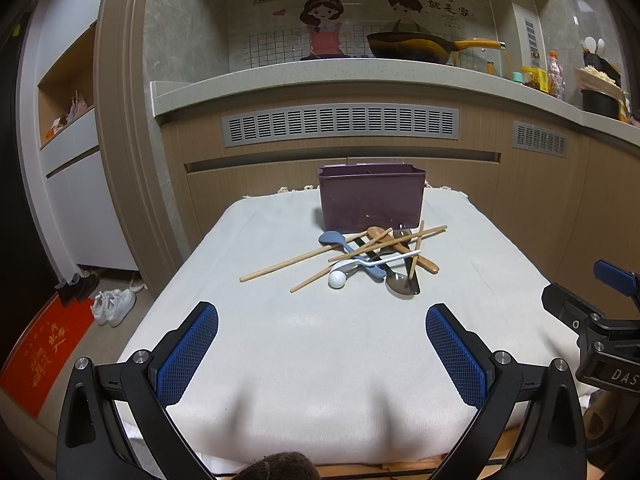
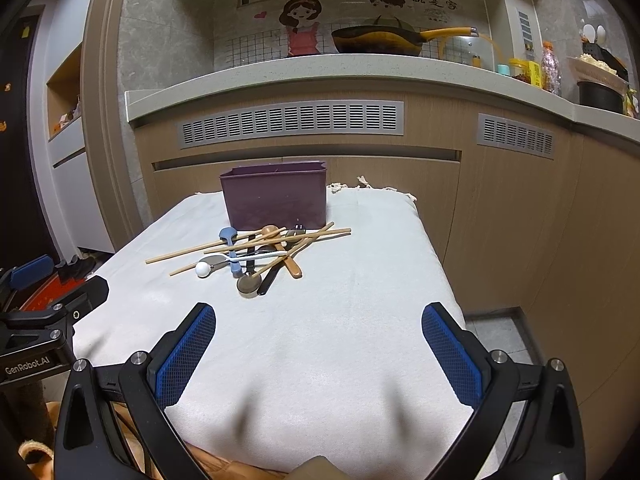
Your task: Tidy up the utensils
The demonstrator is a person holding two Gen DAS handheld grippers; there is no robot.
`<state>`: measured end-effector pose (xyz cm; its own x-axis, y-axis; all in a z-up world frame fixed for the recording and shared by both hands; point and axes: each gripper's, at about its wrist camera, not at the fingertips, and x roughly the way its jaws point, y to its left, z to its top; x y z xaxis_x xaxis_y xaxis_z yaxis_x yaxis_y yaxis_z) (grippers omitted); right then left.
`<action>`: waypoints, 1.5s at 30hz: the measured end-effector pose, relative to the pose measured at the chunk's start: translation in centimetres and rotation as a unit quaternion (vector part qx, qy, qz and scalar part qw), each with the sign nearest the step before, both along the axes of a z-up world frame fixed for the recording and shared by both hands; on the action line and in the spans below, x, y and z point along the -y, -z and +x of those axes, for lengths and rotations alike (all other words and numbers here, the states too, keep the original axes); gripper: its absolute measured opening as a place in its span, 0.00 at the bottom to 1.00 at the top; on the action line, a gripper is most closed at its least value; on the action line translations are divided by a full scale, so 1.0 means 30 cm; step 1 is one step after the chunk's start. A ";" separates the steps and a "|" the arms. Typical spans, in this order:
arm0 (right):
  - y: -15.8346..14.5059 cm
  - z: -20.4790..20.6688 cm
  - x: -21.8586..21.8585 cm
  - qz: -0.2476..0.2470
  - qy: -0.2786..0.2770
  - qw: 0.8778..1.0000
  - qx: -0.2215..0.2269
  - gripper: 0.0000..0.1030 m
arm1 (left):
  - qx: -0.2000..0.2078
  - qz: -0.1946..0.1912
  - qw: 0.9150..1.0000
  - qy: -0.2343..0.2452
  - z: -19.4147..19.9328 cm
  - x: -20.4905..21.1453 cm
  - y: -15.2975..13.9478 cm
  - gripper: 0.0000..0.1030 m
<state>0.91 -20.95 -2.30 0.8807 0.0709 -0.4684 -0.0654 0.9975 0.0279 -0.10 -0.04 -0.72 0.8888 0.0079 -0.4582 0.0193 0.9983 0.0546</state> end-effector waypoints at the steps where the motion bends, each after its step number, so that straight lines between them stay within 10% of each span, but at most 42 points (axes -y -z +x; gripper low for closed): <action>1: 0.000 0.000 0.000 0.000 -0.001 1.000 0.000 0.99 | 0.000 0.000 1.000 0.000 0.002 -0.003 0.000 1.00; 45: -0.007 0.029 0.003 -0.002 -0.005 1.000 -0.009 0.99 | -0.007 0.004 1.000 0.008 0.033 -0.006 -0.011 1.00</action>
<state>1.79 -21.04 -2.10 0.8715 0.0772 -0.4843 -0.0743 0.9969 0.0253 0.88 0.13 -0.40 0.8825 -0.0018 -0.4703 0.0353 0.9974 0.0624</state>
